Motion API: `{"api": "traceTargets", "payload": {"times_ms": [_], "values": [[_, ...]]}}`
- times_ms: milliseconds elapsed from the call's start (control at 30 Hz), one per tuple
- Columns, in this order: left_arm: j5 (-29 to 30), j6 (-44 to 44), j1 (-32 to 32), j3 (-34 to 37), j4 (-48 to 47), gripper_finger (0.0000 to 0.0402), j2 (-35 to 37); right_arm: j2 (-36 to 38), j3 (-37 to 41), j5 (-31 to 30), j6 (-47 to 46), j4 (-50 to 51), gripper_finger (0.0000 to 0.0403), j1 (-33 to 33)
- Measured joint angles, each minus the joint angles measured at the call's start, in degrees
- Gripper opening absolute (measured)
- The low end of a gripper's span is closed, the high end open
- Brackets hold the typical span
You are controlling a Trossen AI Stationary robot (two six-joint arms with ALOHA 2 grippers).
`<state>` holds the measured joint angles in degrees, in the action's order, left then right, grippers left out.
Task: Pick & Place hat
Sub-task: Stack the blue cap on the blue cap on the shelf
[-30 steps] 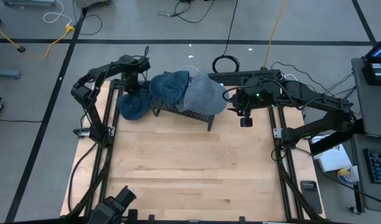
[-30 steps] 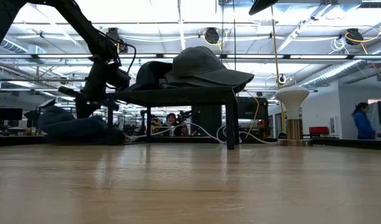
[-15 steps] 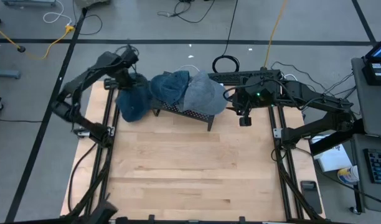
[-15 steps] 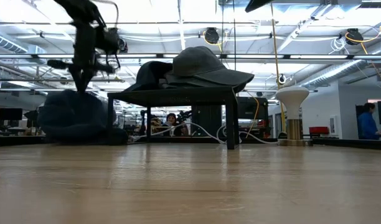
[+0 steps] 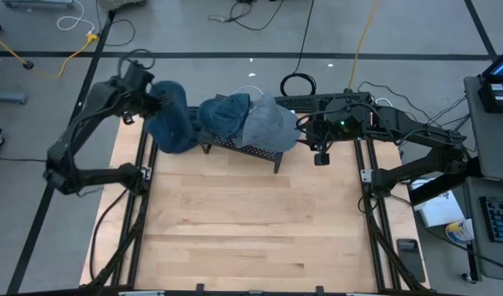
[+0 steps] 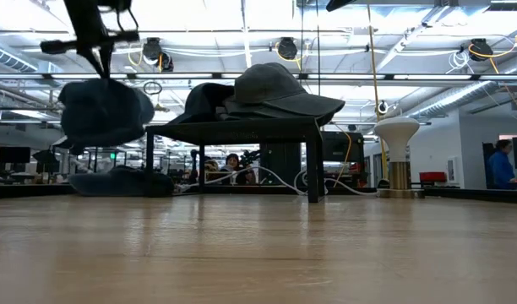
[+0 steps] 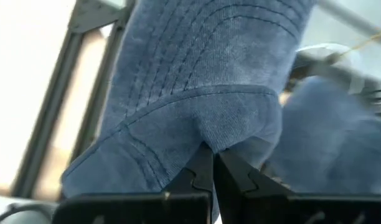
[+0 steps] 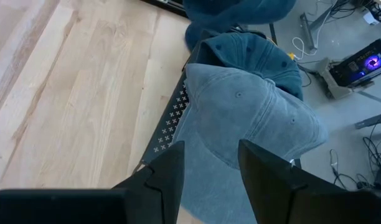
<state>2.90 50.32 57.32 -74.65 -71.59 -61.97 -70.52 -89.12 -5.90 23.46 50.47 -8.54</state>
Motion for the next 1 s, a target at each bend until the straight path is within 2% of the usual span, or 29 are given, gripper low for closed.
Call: {"api": "traceTargets", "payload": {"times_ms": [200,333,500,667,867,1000], "values": [[-4.08,1.14,-3.74,0.0,7.39,0.0,5.94,0.0,0.0,0.02,-0.44,-0.13,0.0141,0.02],[-7.25,0.59,-7.93,-1.59,11.18,0.0,7.04,0.72,-0.02,0.81,-4.57,-1.46,0.0141,0.0],[-5.76,0.08,-13.94,-9.0,11.51,0.0,5.31,2.57,-0.07,8.82,-9.58,-4.05,0.0142,0.02],[-5.38,-1.95,-19.22,-18.71,11.65,0.0,2.07,4.51,-0.07,11.89,-14.26,-6.12,0.0147,0.0],[-5.42,-5.87,-27.4,-28.98,11.52,0.0,-4.12,7.03,-0.07,16.23,-27.32,-13.91,0.021,0.02],[-4.13,-8.37,-32.65,-35.74,11.5,0.0,-9.16,8.31,-0.07,10.23,-38.5,-17.55,0.0262,-0.43]]}}
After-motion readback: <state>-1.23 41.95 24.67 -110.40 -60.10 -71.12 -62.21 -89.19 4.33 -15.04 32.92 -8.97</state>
